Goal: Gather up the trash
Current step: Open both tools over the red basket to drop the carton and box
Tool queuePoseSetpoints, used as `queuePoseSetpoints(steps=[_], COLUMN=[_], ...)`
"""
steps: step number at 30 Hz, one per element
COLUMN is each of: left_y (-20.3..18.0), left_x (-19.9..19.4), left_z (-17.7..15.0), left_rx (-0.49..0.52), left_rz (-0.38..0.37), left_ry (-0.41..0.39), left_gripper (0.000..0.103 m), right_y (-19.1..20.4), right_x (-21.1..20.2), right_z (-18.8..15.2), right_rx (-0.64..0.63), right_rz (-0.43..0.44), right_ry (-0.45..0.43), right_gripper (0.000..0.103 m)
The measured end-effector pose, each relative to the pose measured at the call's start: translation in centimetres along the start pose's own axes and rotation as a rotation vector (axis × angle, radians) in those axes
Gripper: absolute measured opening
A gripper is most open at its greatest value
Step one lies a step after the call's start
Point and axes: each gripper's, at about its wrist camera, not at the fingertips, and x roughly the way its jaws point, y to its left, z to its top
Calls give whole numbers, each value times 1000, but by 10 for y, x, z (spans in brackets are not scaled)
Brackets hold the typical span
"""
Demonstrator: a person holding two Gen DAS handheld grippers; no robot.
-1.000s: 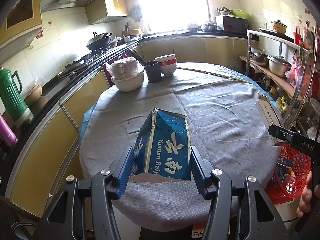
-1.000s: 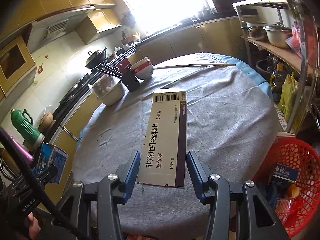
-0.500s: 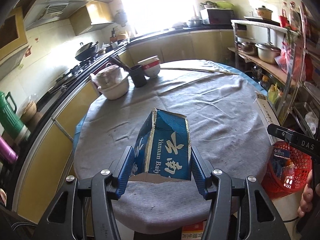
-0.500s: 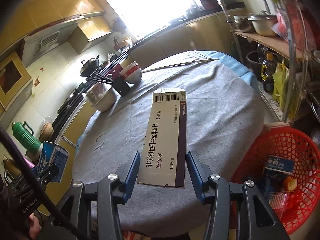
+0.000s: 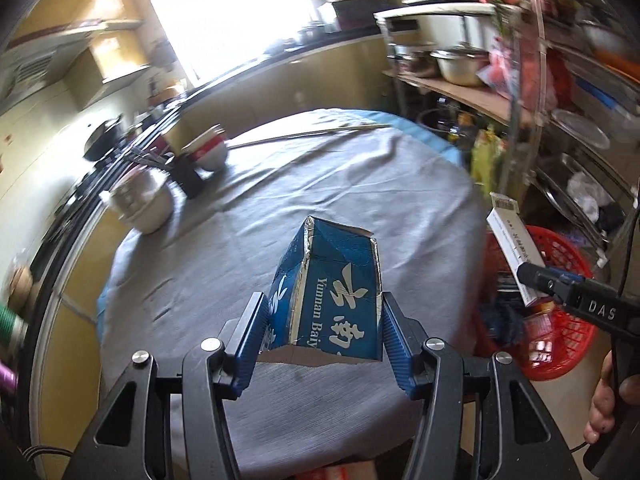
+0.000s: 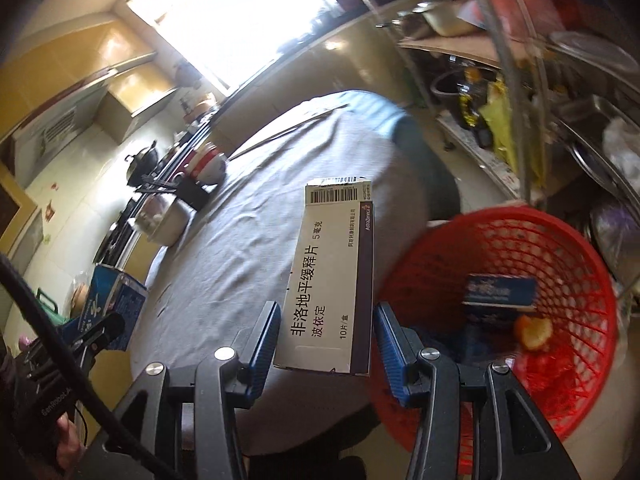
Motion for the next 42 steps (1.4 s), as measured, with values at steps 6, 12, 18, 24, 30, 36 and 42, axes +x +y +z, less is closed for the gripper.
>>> queuePoseSetpoints(steps=[6, 12, 18, 24, 30, 36, 42], left_y=[-49, -90, -123, -149, -137, -107, -70], left_x=[12, 29, 38, 40, 37, 18, -16], left_z=[19, 33, 38, 35, 33, 30, 25], left_rx=[87, 150, 205, 256, 226, 163, 110], left_rz=[-83, -151, -247, -326, -333, -229, -114], left_ry=[-1, 22, 49, 68, 64, 27, -64], left_gripper=[58, 58, 59, 61, 62, 67, 70], right_y=[-54, -101, -119, -131, -134, -106, -60], right_x=[-12, -20, -27, -40, -53, -60, -71], right_z=[-4, -6, -11, -18, -17, -14, -14], right_rx=[100, 192, 219, 245, 257, 192, 67], right_rz=[-35, -57, -58, -30, -33, -17, -27], right_ry=[-12, -17, -19, -40, -73, -85, -115], right_gripper=[51, 51, 51, 55, 57, 57, 60])
